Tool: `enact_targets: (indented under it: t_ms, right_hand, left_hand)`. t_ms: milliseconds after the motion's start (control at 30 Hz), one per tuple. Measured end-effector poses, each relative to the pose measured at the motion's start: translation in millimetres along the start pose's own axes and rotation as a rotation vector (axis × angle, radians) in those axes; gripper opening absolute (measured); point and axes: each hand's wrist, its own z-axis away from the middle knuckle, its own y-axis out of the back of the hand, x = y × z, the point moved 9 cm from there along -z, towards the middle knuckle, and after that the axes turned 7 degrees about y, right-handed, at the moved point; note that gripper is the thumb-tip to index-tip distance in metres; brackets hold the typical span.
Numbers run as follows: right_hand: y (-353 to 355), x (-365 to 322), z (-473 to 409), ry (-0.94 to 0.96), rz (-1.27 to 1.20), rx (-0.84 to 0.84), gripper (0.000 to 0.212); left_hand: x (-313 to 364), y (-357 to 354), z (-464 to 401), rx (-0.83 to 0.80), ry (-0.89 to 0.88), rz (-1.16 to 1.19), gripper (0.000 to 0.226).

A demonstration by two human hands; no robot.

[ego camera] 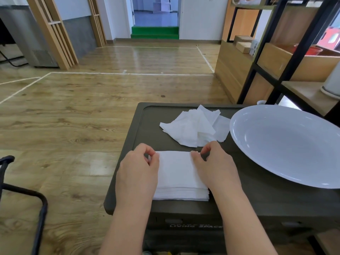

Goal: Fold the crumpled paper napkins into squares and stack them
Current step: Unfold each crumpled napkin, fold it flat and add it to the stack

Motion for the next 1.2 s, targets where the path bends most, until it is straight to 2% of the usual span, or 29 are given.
enact_targets:
  t_ms: [200,333,433,700,967,1100,1200]
  right_hand:
    - [-0.5,-0.5,-2.2,0.007,0.006,-0.016,0.021]
    - [10.9,2.7,-7.5,0.025,-0.067,0.067,0.016]
    - [21.3,1.5,-18.0,0.052,-0.071,0.117,0.022]
    - [9.9,2.1,-35.1,0.009,0.014,0.055,0.014]
    - [8.7,-10.8,-37.4,0.086,0.021,0.079,0.007]
    - [17.3,-12.6,-36.6,0.107,-0.084,0.133,0.006]
    - [27.9,-12.3,-34.1,0.125,-0.255,0.188,0.005]
  left_hand:
    - [1.9,1.2,0.9,0.003,0.002,-0.023,0.008]
    - [1.8,4.0,-1.0,-0.007,0.003,0.011,0.009]
    - [2.6,13.4,-1.5,0.016,0.019,0.082,0.014]
    - [1.4,29.1,-4.1,0.090,0.055,0.171,0.019]
    - [3.9,22.2,-0.3,0.082,0.037,0.178,0.018]
    - [8.8,17.5,3.2,0.056,0.015,0.157,0.016]
    - [10.8,16.8,2.9,0.046,-0.013,0.093,0.011]
